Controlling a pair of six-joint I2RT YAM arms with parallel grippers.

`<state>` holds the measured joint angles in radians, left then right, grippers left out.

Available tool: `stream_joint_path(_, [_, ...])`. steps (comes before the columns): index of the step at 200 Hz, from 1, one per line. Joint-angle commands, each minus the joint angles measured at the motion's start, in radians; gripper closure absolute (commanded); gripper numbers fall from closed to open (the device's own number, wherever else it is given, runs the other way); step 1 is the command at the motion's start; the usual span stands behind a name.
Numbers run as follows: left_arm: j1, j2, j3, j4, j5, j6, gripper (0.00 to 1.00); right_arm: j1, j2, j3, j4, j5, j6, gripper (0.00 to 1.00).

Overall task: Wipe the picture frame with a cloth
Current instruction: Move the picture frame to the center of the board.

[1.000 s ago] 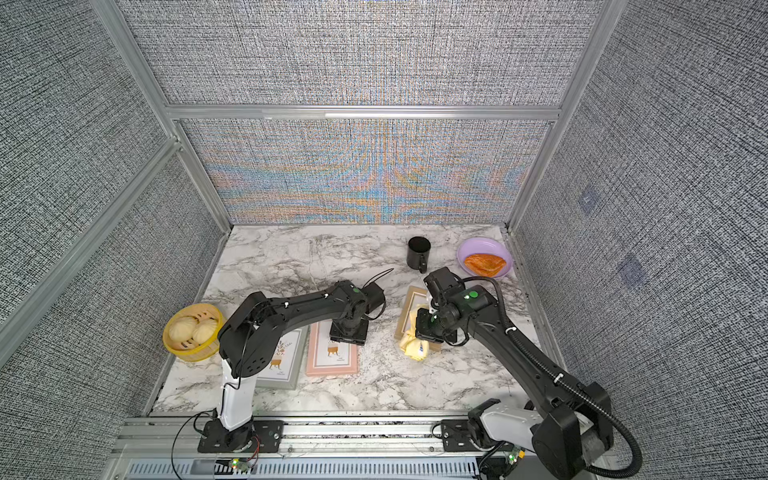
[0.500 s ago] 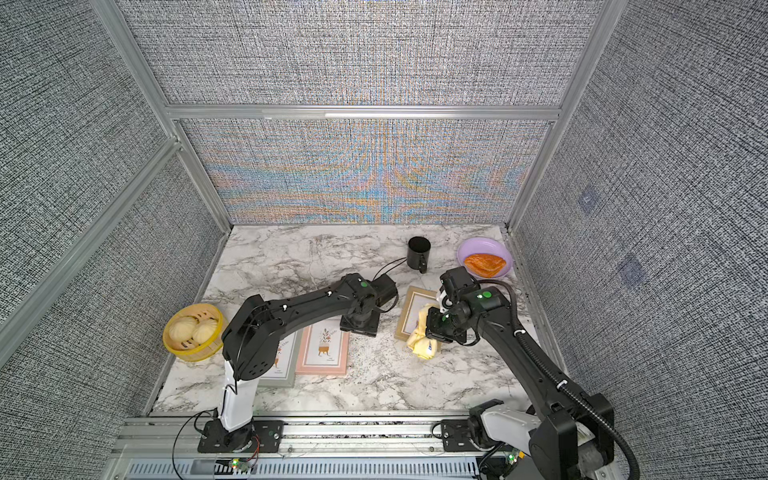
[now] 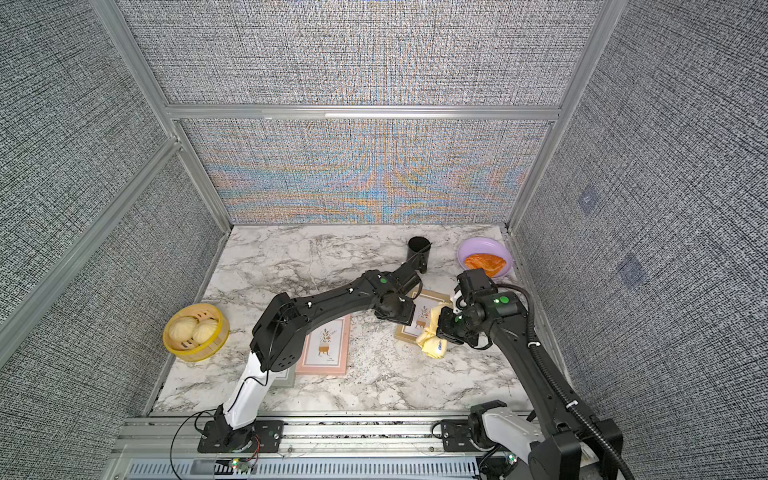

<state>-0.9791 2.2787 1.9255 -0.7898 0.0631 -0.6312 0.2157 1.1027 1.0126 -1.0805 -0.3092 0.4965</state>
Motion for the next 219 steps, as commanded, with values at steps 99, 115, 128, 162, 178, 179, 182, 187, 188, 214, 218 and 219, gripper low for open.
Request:
stream_joint_path(99, [0.000,0.018,-0.073,-0.014,-0.032,0.000,0.53,-0.018,-0.046,0.007,-0.061,0.016,0.008,1.00])
stream_joint_path(115, [0.000,-0.002,-0.104,-0.003,-0.031,-0.008,0.59,-0.018,-0.045,0.012,-0.061,0.015,0.003,1.00])
stream_joint_path(128, [0.000,-0.025,-0.134,0.004,-0.035,-0.013,0.62,-0.020,-0.046,0.012,-0.061,0.014,-0.002,1.00])
stream_joint_path(162, [-0.001,-0.096,-0.250,0.024,-0.041,-0.025,0.70,-0.023,-0.039,0.007,-0.052,0.006,-0.011,1.00])
stream_joint_path(178, [-0.003,-0.137,-0.327,0.041,-0.041,-0.041,0.71,-0.024,-0.035,0.000,-0.042,-0.004,-0.015,1.00])
stream_joint_path(179, [-0.002,-0.139,-0.331,0.042,-0.040,-0.043,0.71,-0.024,-0.035,0.000,-0.041,-0.005,-0.015,1.00])
stream_joint_path(182, [-0.004,-0.148,-0.346,0.045,-0.041,-0.047,0.72,-0.024,-0.034,-0.002,-0.040,-0.006,-0.015,1.00])
stream_joint_path(187, [-0.005,-0.162,-0.373,0.051,-0.041,-0.053,0.72,-0.023,-0.031,-0.004,-0.036,-0.010,-0.015,1.00])
stream_joint_path(188, [-0.005,-0.164,-0.378,0.051,-0.042,-0.055,0.73,-0.023,-0.032,-0.005,-0.034,-0.010,-0.015,1.00])
stream_joint_path(214, [-0.024,-0.248,-0.511,0.078,-0.042,-0.096,0.75,-0.023,-0.011,-0.012,-0.005,-0.037,-0.018,1.00])
stream_joint_path(218, [-0.027,-0.260,-0.528,0.080,-0.043,-0.106,0.75,-0.024,-0.007,-0.012,0.002,-0.040,-0.019,1.00])
stream_joint_path(219, [-0.028,-0.263,-0.533,0.080,-0.044,-0.108,0.75,-0.024,-0.006,-0.012,0.003,-0.041,-0.020,1.00])
